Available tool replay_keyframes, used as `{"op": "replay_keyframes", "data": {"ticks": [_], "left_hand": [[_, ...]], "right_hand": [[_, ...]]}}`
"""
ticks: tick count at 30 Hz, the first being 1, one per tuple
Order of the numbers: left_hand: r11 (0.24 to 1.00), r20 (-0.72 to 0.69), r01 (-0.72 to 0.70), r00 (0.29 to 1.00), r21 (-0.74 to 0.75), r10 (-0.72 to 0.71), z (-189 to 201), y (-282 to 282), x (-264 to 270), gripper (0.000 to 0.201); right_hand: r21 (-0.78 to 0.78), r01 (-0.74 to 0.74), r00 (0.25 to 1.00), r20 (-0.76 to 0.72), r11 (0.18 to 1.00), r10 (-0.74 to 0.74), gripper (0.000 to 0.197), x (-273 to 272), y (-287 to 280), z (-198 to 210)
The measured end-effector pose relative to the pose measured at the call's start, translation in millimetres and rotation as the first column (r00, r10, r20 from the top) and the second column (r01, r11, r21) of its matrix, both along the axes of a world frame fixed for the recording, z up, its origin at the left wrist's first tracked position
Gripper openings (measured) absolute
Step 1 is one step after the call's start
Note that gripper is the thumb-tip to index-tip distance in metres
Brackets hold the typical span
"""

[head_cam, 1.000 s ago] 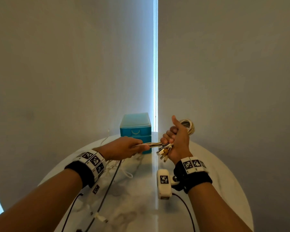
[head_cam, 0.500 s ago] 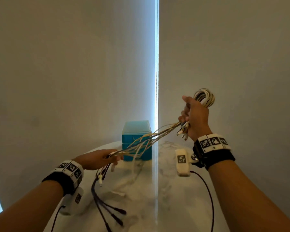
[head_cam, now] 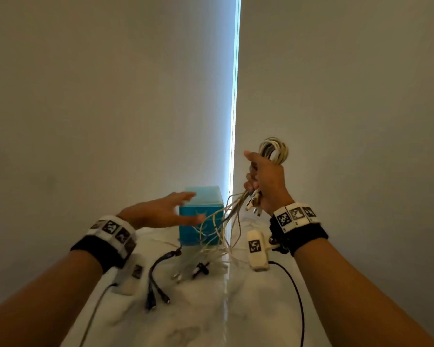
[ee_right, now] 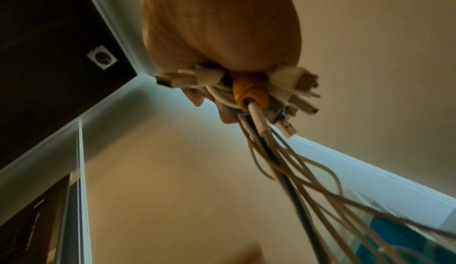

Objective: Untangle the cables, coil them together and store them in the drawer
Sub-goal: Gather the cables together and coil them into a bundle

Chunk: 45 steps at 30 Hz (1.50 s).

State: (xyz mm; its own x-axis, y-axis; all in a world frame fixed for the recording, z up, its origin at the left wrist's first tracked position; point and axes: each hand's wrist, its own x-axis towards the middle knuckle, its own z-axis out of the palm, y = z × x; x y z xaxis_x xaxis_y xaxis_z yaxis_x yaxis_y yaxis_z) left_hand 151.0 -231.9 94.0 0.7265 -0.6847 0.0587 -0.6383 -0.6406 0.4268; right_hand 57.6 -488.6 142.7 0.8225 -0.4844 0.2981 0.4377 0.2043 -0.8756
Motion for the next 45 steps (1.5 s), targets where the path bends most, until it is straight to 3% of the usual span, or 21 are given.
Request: {"op": "replay_keyframes", "data": {"ticks": [2,5,8,11,13,16,19,23,26,28,29,31,33,35,37,39,41,43,45], "left_hand": [[0.962,-0.081,0.117,0.987,-0.247,-0.141,7,-45,-31,0.115],[0.916,-0.128,0.245,0.946,-0.318,-0.297,-16,-87,-47,0.081],[0.813,-0.221,0.157,0.918,-0.561,-0.329,-43,-96,-36,0.038],[0.653,-0.428,0.01,0.748,-0.757,-0.508,-49,-92,-33,0.048],[0.7,-0.498,-0.029,0.724,-0.713,-0.477,-44,-88,-33,0.055],[0.876,-0.551,-0.039,0.79,-0.481,-0.267,-36,-83,-34,0.068],[0.976,-0.474,-0.062,0.879,-0.208,-0.045,-39,-80,-30,0.069],[0.987,-0.289,-0.16,0.946,-0.012,0.149,-43,-77,-25,0.081],[0.976,0.061,-0.202,0.978,0.076,0.198,-42,-75,-28,0.088],[0.985,0.318,-0.158,0.939,0.073,0.127,-41,-71,-29,0.082],[0.991,0.383,-0.114,0.92,0.068,0.08,-39,-68,-32,0.076],[0.997,0.384,-0.013,0.923,0.078,-0.018,-32,-61,-35,0.066],[0.99,0.295,0.122,0.945,0.076,-0.14,-22,-55,-41,0.064],[0.968,0.235,0.248,0.939,0.041,-0.25,-13,-55,-46,0.067],[0.951,0.187,0.306,0.937,-0.039,-0.294,-8,-59,-47,0.056],[0.945,0.137,0.302,0.949,-0.123,-0.285,-4,-61,-47,0.059],[0.942,0.089,0.284,0.958,-0.181,-0.272,-6,-59,-43,0.047],[0.937,0.035,0.269,0.963,-0.222,-0.268,-9,-55,-41,0.042],[0.941,0.019,0.246,0.969,-0.231,-0.248,-9,-54,-40,0.052]], "right_hand": [[-0.047,-0.048,0.999,-0.021,0.998,0.047,0.042,5,17,-4],[-0.077,-0.089,0.996,-0.011,0.993,0.089,0.048,3,29,-3],[-0.078,-0.05,0.999,-0.01,0.996,0.049,0.047,-5,16,1],[0.011,0.033,0.999,-0.032,0.999,-0.033,0.047,-10,-9,-7],[0.043,0.122,0.991,-0.058,0.992,-0.119,0.046,-9,-17,-19],[0.013,0.283,0.948,-0.155,0.959,-0.278,0.039,0,-15,-45],[-0.014,0.419,0.889,-0.196,0.908,-0.414,0.036,13,-13,-65],[-0.262,0.548,0.801,-0.112,0.795,-0.589,0.035,21,-5,-78],[-0.435,0.553,0.797,0.027,0.711,-0.604,0.035,18,4,-85],[-0.563,0.512,0.804,0.046,0.649,-0.593,0.054,15,6,-87],[-0.623,0.46,0.811,0.004,0.633,-0.585,0.069,14,5,-88],[-0.733,0.308,0.829,-0.105,0.606,-0.549,0.095,12,3,-91],[-0.733,0.116,0.853,-0.272,0.67,-0.445,0.106,7,3,-96],[-0.54,-0.086,0.873,-0.447,0.838,-0.198,0.107,3,7,-107],[-0.379,-0.329,0.843,-0.531,0.865,0.088,0.115,1,15,-117],[-0.241,-0.453,0.829,-0.468,0.858,0.306,0.092,-4,25,-122],[-0.057,-0.501,0.822,-0.344,0.863,0.454,0.077,-11,36,-118],[0.035,-0.504,0.827,-0.27,0.863,0.494,0.079,-13,45,-116],[0.065,-0.484,0.829,-0.285,0.873,0.481,0.088,-10,52,-121]]}}
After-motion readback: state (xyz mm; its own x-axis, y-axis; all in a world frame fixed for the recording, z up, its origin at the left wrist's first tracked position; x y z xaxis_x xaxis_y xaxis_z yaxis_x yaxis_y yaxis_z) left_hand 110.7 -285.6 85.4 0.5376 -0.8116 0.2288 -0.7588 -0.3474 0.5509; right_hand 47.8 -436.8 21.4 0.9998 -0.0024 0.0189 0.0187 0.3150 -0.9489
